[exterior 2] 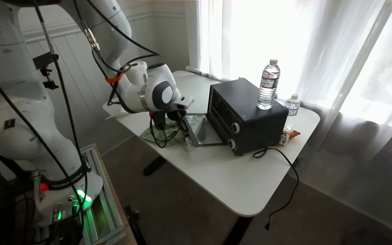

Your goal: Pick up the water bottle and put it on top of the oven and then close the oven door

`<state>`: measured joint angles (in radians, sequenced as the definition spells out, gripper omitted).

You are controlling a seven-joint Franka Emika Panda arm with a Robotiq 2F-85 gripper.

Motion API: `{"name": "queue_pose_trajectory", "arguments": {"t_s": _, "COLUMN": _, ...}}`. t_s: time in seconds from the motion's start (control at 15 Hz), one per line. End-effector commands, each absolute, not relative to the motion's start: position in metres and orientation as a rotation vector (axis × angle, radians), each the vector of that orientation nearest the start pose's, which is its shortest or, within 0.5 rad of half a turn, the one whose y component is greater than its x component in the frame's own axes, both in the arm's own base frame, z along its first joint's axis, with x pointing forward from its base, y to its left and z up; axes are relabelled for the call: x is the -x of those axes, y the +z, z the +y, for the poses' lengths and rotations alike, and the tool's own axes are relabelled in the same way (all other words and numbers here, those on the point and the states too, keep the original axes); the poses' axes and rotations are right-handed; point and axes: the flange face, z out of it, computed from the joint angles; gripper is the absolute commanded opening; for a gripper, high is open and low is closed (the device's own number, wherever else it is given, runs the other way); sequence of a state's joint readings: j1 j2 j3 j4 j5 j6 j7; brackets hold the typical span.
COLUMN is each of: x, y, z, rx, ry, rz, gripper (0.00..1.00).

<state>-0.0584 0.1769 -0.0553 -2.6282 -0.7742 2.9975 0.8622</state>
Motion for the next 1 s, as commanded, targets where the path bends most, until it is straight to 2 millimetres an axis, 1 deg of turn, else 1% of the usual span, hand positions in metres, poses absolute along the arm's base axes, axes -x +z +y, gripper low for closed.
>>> {"name": "queue_pose_trajectory", "arguments": {"t_s": 0.0, "x": -0.439, "y": 0.206, "z": -0.001, "rx": 3.189, "ry": -0.459, "rz": 0.363, "gripper": 0.0}}
{"name": "queue_pose_trajectory", "arguments": {"t_s": 0.27, "x": -0.438, "y": 0.222, "z": -0.002, "rx": 3.173, "ry": -0.529, "rz": 0.377, "gripper": 0.0}}
{"name": "queue_pose_trajectory", "arguments": {"t_s": 0.67, "x": -0.436, "y": 0.254, "z": -0.005, "rx": 3.146, "ry": -0.657, "rz": 0.387, "gripper": 0.0}}
{"name": "queue_pose_trajectory", "arguments": {"t_s": 0.8, "x": -0.44, "y": 0.265, "z": -0.007, "rx": 3.138, "ry": -0.706, "rz": 0.391, "gripper": 0.0}}
{"name": "queue_pose_trajectory", "arguments": {"t_s": 0.93, "x": -0.447, "y": 0.272, "z": -0.011, "rx": 3.132, "ry": -0.742, "rz": 0.393, "gripper": 0.0}}
